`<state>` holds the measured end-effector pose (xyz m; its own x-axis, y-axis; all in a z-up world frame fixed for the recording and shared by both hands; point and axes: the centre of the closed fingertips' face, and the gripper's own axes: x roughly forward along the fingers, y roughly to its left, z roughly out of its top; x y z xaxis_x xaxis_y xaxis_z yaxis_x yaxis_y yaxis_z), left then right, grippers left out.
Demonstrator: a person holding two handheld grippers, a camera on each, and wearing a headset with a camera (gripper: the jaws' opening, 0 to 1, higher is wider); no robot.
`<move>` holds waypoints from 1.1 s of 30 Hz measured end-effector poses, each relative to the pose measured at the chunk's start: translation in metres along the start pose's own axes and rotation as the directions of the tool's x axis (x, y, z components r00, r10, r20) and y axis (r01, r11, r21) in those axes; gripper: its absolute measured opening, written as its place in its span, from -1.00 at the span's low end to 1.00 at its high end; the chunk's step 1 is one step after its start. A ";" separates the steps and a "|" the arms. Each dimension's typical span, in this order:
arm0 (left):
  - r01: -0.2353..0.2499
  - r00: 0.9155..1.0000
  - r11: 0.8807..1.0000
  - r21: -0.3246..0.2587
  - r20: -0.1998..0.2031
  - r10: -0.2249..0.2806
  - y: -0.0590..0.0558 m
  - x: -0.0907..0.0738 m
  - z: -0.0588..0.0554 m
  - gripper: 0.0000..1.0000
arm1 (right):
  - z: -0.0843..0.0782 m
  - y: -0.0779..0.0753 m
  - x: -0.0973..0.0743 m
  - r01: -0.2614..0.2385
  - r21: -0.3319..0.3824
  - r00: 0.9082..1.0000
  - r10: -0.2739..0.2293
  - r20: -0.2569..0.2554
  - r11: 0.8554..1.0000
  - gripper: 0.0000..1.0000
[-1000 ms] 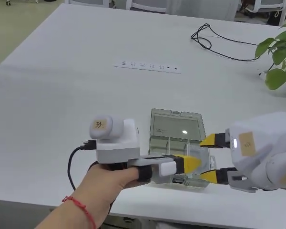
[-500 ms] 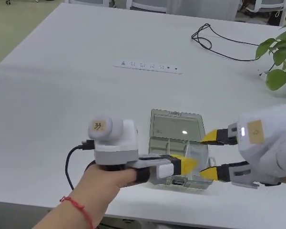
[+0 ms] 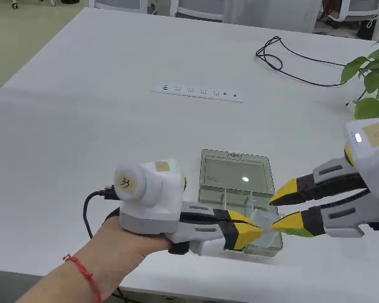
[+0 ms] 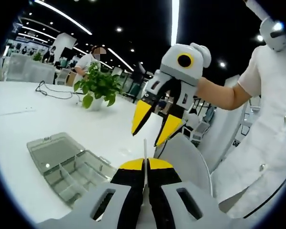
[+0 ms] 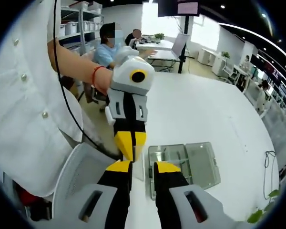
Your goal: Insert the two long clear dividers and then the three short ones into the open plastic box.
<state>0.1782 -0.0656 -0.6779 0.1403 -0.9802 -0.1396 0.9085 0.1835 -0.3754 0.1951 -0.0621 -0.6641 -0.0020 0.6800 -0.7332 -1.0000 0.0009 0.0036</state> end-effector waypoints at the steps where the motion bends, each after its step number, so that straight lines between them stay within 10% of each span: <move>1: 0.004 1.000 1.000 0.028 -0.003 -0.004 -0.001 0.000 0.000 -1.00 | 0.002 0.003 0.000 -0.014 0.002 1.000 0.014 0.005 1.000 -0.66; 16: 0.084 0.996 0.992 0.095 0.002 -0.085 -0.021 -0.001 0.004 -1.00 | 0.010 0.039 0.003 -0.188 0.030 0.982 0.187 0.033 0.982 -0.87; 33: 0.082 0.997 0.991 0.105 -0.006 -0.082 -0.026 -0.002 -0.001 -1.00 | 0.008 0.047 0.005 -0.217 0.035 0.976 0.216 0.042 0.975 -0.94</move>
<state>0.1543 -0.0681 -0.6687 0.0629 -0.9916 -0.1133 0.9532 0.0933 -0.2876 0.1482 -0.0524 -0.6621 -0.2178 0.6942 -0.6860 -0.9749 -0.1212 0.1869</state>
